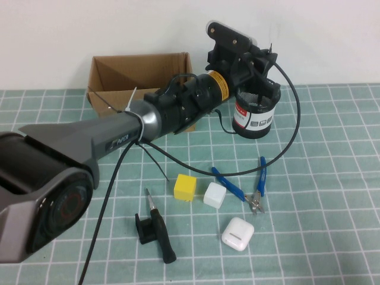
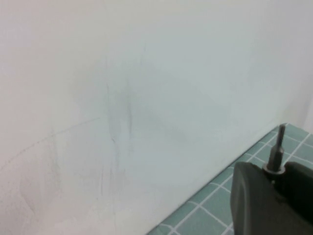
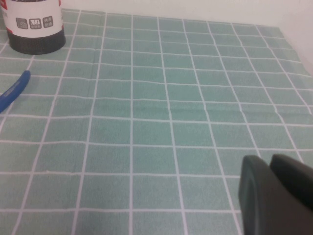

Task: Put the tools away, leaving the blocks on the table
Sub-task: Place the long Screwdriver into the round holder, then pick up the black Screwdriver from the table

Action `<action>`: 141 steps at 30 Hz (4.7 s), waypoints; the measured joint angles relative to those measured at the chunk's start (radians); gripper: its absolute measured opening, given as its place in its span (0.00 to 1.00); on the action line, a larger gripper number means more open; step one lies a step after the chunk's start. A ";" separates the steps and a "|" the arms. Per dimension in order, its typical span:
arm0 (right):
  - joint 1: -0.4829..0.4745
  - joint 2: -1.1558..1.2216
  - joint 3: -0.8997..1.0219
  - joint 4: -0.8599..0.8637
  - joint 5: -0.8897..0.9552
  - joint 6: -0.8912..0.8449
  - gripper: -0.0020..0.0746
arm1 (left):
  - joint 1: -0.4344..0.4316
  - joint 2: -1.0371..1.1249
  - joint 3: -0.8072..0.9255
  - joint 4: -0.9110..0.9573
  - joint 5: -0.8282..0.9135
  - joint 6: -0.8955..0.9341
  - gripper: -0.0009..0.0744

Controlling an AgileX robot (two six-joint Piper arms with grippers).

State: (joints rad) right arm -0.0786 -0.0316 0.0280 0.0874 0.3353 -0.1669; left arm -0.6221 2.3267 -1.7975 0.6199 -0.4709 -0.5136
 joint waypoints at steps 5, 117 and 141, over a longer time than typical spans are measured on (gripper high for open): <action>0.000 0.000 0.000 0.000 0.000 0.000 0.02 | 0.000 0.000 0.000 0.002 0.006 0.002 0.14; 0.000 0.000 0.000 0.002 0.000 0.000 0.02 | -0.012 -0.439 0.640 -0.776 1.250 0.367 0.07; 0.000 0.000 0.000 0.002 0.000 0.000 0.02 | 0.010 -0.439 0.638 -0.724 1.343 0.367 0.07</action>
State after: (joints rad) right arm -0.0786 -0.0316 0.0280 0.0891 0.3353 -0.1669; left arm -0.6121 1.8875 -1.1597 -0.1045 0.8722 -0.1462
